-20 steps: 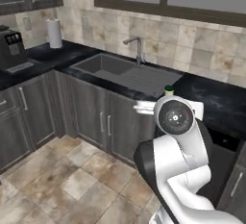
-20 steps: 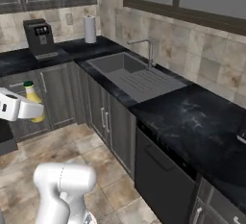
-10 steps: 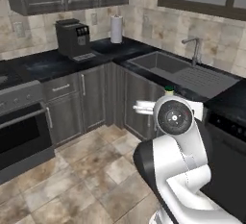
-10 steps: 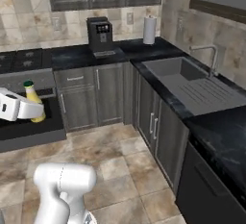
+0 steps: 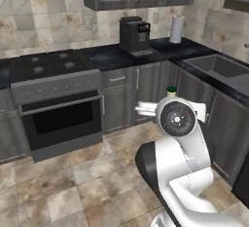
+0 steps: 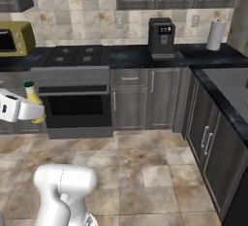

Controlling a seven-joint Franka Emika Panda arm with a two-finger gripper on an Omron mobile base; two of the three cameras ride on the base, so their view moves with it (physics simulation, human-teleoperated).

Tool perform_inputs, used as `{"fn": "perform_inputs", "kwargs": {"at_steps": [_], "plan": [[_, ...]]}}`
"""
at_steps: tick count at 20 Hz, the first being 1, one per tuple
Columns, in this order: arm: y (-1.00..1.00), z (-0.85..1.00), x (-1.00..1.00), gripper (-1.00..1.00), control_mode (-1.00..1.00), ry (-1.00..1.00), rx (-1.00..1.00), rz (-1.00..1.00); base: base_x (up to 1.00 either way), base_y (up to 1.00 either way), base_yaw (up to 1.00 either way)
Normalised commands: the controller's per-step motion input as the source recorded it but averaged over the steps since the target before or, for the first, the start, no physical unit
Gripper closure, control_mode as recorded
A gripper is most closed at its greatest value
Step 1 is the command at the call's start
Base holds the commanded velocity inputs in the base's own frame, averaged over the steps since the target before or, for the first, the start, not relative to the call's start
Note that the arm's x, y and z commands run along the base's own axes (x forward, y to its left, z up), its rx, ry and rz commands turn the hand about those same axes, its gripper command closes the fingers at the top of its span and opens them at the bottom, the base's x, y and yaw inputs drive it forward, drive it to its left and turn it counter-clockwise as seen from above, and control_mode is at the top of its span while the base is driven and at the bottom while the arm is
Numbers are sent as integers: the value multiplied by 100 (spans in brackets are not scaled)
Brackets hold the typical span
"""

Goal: Move the ketchup and mustard from the cabinet to the dining counter.

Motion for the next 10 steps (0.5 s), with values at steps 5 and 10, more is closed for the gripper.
{"fn": "perform_inputs", "kwargs": {"at_steps": [5, 10], "plan": [[0, 0, 0, 100, 100, 0, 0, 0, 0, 53, 45], [0, 0, 0, 100, 100, 0, 0, 0, 0, 53, 46]]}}
